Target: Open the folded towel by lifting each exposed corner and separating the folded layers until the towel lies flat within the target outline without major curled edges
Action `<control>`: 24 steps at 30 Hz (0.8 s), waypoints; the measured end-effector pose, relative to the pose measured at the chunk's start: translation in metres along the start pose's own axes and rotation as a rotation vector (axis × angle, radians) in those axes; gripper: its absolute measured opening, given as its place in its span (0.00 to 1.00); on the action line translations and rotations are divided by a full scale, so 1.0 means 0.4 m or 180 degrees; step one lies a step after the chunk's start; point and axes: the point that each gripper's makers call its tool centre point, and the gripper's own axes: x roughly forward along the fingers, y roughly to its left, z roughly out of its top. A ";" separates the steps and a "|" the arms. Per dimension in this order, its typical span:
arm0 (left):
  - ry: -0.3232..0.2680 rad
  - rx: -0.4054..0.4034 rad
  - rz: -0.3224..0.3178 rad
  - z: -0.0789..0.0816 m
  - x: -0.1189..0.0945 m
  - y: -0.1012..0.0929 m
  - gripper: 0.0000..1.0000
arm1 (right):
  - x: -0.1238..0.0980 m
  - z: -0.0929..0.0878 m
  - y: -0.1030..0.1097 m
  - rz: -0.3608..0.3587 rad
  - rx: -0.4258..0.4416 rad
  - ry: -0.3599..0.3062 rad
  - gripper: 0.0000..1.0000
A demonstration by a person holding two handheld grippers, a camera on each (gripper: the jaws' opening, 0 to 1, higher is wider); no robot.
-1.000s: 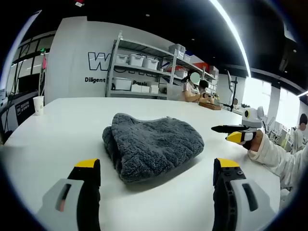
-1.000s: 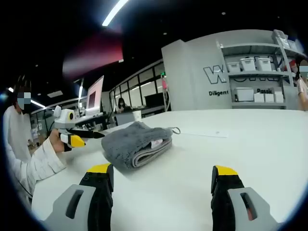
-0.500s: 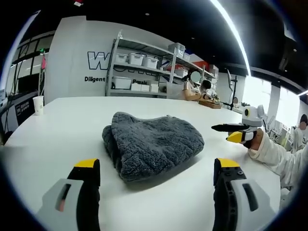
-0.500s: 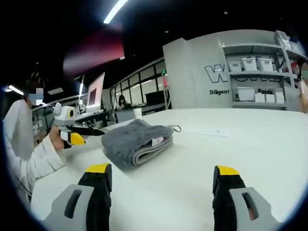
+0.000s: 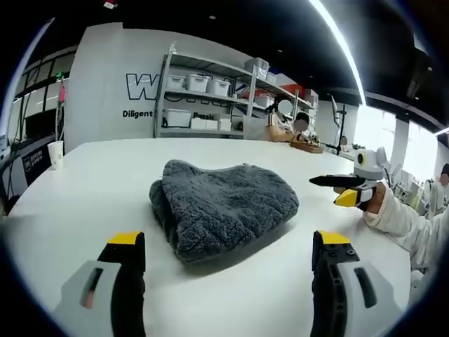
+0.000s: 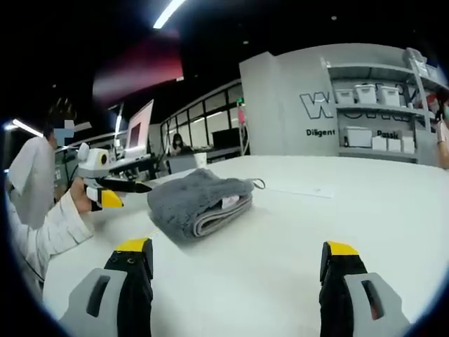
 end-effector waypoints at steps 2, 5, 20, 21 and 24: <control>-0.0016 -0.0083 -0.0055 0.001 0.001 -0.002 0.98 | 0.000 0.001 0.000 -0.0004 0.0000 -0.0012 0.99; -0.0036 -0.0118 -0.0086 0.003 0.001 -0.005 0.98 | 0.000 0.012 0.003 0.0007 0.0012 -0.0096 0.99; 0.0002 -0.0052 -0.0041 0.002 0.001 -0.002 0.98 | 0.015 0.050 0.035 0.0190 0.0096 -0.0501 0.99; 0.0005 -0.0047 -0.0040 0.002 0.001 -0.002 0.98 | 0.017 0.057 0.040 0.0241 0.0165 -0.0584 0.99; 0.0011 -0.0035 -0.0039 0.001 0.002 -0.004 0.98 | 0.028 0.088 0.037 0.0354 0.0494 -0.0961 0.99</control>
